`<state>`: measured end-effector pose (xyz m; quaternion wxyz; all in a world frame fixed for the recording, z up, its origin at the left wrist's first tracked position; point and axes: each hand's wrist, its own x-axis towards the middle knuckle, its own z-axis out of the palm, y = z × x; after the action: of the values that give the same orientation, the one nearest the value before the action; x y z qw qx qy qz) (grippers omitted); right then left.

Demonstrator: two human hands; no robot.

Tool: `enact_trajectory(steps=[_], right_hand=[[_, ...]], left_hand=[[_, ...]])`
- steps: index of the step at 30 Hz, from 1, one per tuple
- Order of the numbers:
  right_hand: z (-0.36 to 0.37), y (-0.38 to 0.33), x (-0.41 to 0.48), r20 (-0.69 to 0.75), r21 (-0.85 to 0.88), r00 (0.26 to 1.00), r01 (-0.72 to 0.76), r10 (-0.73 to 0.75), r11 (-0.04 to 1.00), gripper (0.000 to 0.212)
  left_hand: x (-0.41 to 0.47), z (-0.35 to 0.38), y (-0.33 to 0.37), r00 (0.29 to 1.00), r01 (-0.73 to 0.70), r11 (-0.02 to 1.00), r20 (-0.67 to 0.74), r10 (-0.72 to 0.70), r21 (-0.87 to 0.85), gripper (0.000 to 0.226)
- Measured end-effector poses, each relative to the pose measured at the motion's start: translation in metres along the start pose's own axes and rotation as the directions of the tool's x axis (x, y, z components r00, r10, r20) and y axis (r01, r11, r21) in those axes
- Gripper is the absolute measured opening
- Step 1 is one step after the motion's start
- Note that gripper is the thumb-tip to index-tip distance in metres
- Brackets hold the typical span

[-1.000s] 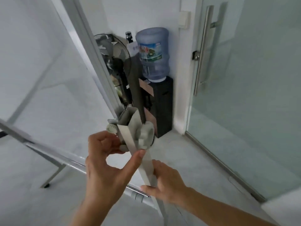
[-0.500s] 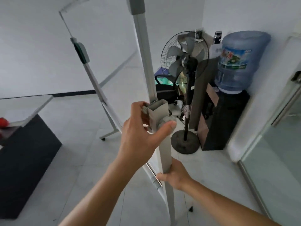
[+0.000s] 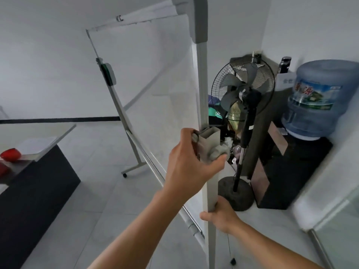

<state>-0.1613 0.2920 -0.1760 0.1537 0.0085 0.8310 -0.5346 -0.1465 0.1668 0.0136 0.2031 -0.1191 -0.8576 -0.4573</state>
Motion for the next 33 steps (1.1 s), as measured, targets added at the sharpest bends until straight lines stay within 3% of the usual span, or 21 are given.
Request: enact_trajectory(steps=[13,17,21,33], right_hand=[[0.039,-0.076,0.240,0.167,-0.090,0.979,0.131,-0.114,0.987,0.027],[0.052,-0.108,0.314,0.224,-0.145,0.967,0.160,-0.125,0.976,0.060],[0.069,-0.142,0.384,0.262,-0.180,0.953,0.202,-0.150,0.963,0.070],[0.136,-0.236,0.607,0.299,-0.195,0.932,0.268,-0.203,0.943,0.062]], left_hand=[[0.181,-0.023,-0.140,0.972,0.119,0.991,-0.195,-0.130,-0.066,0.062],[0.241,-0.036,-0.186,0.956,0.178,0.979,-0.219,-0.195,-0.096,0.061],[0.296,-0.051,-0.230,0.926,0.244,0.964,-0.270,-0.265,-0.108,0.059],[0.476,-0.102,-0.392,0.878,0.274,0.950,-0.365,-0.310,-0.149,0.045]])
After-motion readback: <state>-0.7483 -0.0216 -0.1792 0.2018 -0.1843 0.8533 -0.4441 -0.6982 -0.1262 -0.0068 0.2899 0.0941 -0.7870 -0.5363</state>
